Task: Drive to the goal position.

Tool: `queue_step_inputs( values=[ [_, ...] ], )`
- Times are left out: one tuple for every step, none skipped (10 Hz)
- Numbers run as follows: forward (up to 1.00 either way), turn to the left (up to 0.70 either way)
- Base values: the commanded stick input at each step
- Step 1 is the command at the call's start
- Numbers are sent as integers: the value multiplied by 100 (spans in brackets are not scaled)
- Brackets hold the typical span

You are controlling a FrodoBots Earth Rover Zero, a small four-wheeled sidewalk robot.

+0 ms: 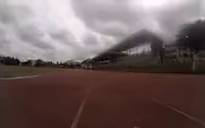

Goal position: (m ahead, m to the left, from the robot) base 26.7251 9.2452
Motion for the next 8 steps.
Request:
queue_step_inputs(
  values=[
    [70,0],
    [70,0],
    [70,0],
    [70,0],
    [70,0],
    [70,0],
    [70,0],
    [70,0]
  ],
)
